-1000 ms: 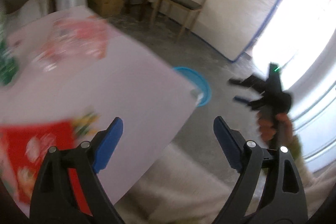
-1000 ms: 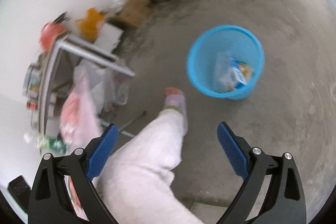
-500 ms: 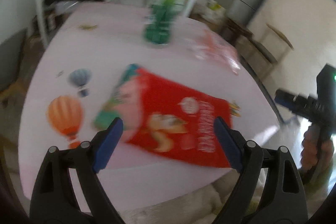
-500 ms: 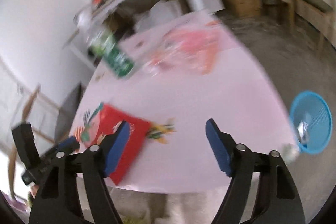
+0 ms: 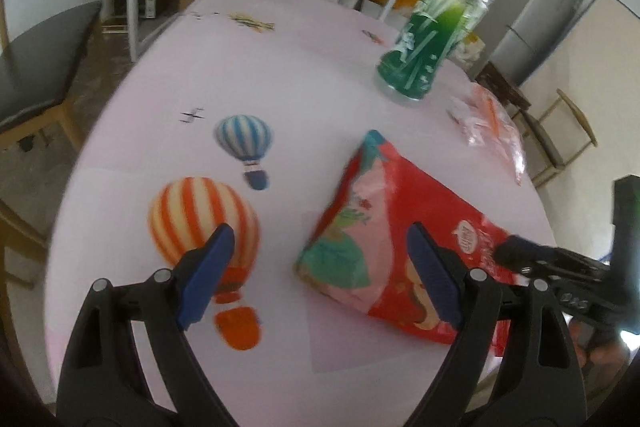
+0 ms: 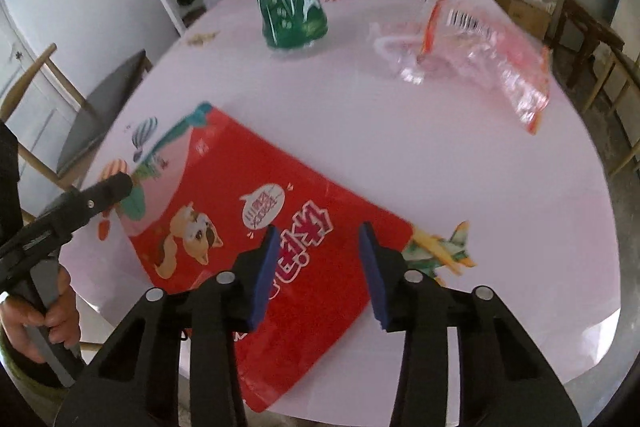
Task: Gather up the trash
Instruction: 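Move both tools back over the table toward the red snack bag, then grasp the red snack bag by its edge with the left tool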
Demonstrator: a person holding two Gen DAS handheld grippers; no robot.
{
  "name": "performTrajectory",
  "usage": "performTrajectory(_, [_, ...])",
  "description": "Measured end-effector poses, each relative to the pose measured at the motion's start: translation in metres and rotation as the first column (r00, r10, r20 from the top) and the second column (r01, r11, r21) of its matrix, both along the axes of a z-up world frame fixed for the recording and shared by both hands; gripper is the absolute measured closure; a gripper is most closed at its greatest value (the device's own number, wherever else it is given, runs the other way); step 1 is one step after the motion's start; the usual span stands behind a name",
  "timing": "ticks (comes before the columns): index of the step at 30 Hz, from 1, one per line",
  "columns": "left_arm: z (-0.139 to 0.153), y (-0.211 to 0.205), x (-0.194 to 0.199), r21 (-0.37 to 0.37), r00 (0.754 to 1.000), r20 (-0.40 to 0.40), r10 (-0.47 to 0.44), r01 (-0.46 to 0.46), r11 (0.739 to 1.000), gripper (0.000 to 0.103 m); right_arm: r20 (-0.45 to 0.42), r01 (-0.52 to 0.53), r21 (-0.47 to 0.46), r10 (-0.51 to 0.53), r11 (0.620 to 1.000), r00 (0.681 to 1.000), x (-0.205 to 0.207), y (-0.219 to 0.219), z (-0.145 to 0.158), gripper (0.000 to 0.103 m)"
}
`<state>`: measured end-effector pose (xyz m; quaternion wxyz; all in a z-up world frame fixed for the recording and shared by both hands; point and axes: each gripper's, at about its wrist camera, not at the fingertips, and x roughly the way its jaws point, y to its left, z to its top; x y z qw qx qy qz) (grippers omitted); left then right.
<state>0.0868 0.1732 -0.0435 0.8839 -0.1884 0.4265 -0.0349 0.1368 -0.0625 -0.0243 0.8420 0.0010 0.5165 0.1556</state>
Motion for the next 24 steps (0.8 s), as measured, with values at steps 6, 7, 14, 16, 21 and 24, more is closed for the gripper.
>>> performTrajectory(6, [-0.004, -0.008, 0.004, -0.175, 0.997, 0.022, -0.076, 0.079, 0.981, 0.023, 0.011, 0.010, -0.043, -0.009, 0.999, 1.000, -0.001, 0.008, -0.001, 0.065])
performTrajectory(7, [-0.005, -0.006, 0.004, -0.202, 0.998, 0.024, -0.059, 0.062, 0.977, 0.023, 0.013, 0.012, -0.046, -0.011, 0.999, 1.000, -0.002, 0.008, -0.001, 0.065])
performTrajectory(14, [-0.018, 0.004, 0.005, -0.586, 0.993, 0.072, -0.092, 0.117, 0.802, 0.028, 0.012, 0.024, -0.034, -0.024, 0.999, 1.000, 0.002, 0.012, -0.005, 0.065])
performTrajectory(16, [-0.018, -0.004, 0.006, -0.606, 0.991, 0.078, -0.105, 0.131, 0.785, 0.028, 0.014, 0.026, -0.034, -0.025, 0.999, 1.000, 0.002, 0.012, -0.005, 0.065])
performTrajectory(21, [-0.016, -0.032, 0.013, -0.577, 0.984, 0.075, -0.160, 0.174, 0.798, 0.032, 0.014, 0.029, -0.016, -0.029, 0.999, 0.999, 0.002, 0.009, -0.006, 0.065])
performTrajectory(24, [-0.016, -0.050, 0.017, -0.525, 0.981, 0.056, -0.187, 0.188, 0.830, 0.040, 0.011, 0.034, 0.004, -0.034, 0.999, 0.999, 0.003, 0.007, -0.007, 0.065])
